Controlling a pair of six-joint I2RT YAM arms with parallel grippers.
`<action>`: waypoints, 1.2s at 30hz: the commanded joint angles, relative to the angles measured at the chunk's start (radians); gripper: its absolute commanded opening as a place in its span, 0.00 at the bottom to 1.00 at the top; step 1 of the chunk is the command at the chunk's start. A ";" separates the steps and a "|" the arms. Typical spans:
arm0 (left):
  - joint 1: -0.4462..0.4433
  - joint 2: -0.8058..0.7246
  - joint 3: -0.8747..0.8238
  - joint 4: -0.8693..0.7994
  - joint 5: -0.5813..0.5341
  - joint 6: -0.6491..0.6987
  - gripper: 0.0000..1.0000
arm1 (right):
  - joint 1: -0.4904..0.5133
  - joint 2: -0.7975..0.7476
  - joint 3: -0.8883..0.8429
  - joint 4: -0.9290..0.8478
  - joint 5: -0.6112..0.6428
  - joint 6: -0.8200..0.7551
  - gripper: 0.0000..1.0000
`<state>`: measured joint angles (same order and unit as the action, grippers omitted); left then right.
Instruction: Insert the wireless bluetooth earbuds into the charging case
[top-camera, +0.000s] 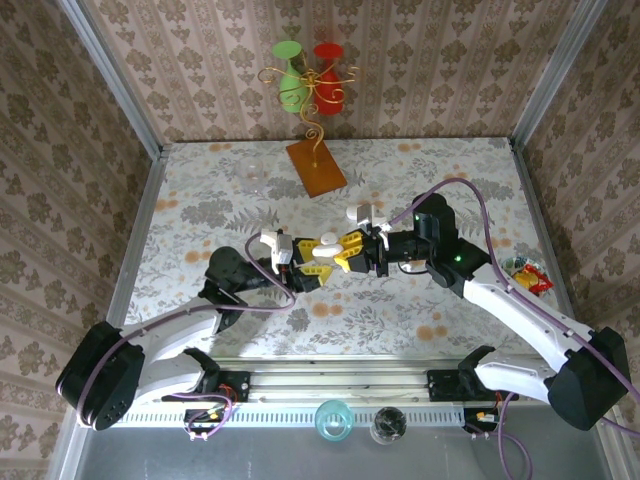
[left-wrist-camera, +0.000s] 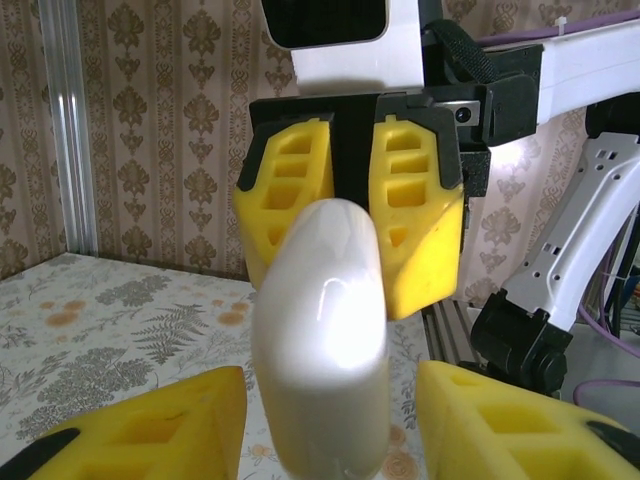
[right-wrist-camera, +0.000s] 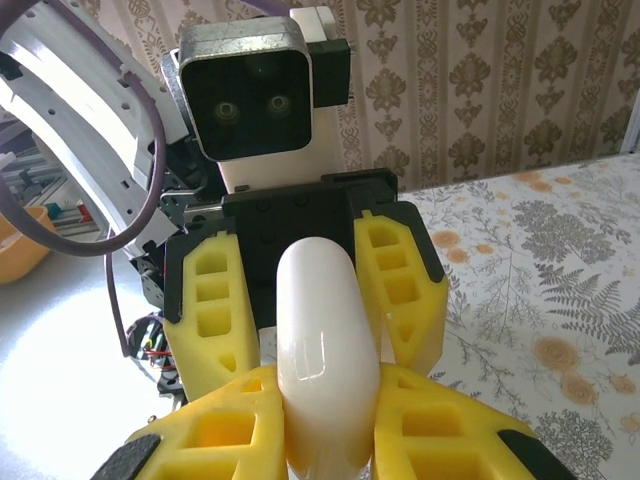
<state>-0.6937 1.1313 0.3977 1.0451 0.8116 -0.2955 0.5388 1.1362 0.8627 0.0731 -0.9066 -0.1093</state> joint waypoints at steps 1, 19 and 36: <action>0.000 0.003 0.026 0.061 0.003 -0.029 0.44 | -0.006 0.011 -0.011 0.030 -0.025 -0.016 0.17; 0.018 0.021 0.033 0.020 0.042 -0.004 0.02 | -0.008 0.021 -0.001 0.097 0.159 0.121 0.49; 0.032 -0.030 0.019 -0.064 0.035 0.057 0.01 | -0.020 0.057 0.070 0.034 0.277 0.223 0.64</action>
<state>-0.6651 1.1324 0.4034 0.9646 0.8219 -0.2737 0.5243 1.2087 0.9085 0.1211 -0.6384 0.0963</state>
